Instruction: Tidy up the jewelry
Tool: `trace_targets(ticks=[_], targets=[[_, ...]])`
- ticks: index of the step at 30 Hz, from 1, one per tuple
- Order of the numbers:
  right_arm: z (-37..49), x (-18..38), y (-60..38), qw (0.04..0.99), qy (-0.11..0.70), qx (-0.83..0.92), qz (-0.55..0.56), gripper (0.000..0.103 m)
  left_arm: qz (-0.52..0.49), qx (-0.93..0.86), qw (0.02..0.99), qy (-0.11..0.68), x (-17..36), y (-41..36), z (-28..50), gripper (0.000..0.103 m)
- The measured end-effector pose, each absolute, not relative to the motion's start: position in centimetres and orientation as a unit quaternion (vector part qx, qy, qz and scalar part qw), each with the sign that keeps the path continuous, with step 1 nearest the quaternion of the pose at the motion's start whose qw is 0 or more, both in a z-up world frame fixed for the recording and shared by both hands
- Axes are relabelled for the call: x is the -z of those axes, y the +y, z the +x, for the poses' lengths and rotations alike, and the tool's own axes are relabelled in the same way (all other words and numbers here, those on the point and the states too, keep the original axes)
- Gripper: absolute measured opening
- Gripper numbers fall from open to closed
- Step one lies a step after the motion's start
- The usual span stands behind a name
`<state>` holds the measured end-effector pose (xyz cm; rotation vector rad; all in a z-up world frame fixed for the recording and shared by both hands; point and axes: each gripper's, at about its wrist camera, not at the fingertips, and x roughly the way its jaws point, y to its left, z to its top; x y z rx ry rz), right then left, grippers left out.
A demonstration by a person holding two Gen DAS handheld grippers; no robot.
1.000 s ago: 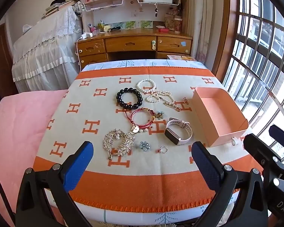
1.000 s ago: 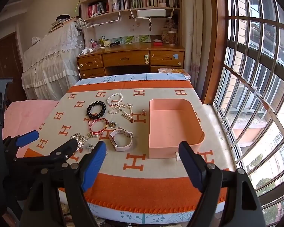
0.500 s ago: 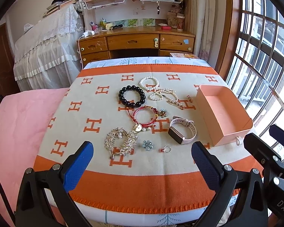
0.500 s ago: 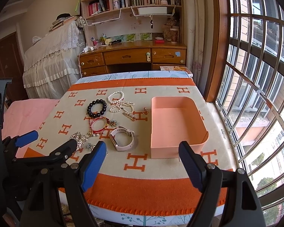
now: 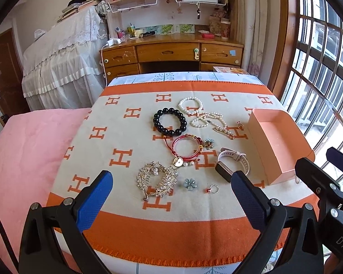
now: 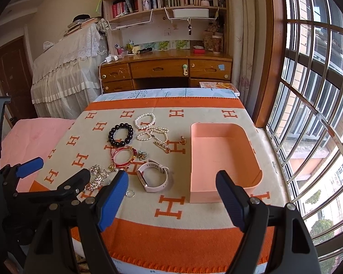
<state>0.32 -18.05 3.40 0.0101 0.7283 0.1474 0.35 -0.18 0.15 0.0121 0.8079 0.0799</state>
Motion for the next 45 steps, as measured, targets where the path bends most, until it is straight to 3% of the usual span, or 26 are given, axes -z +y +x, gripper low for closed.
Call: trace_targets(ticks=[24,45], targets=[[2.4,-4.0,-17.3,0.93,0.363,-0.06,-0.005,0.08,0.021,-0.018,0.912,0.409,-0.5,0.0,3.8,0.102],[9.2,-3.3,-15.3,0.919,0.385,-0.078,-0.039,0.08,0.037,-0.045,0.911,0.407,-1.7,3.8,9.9,0.102]])
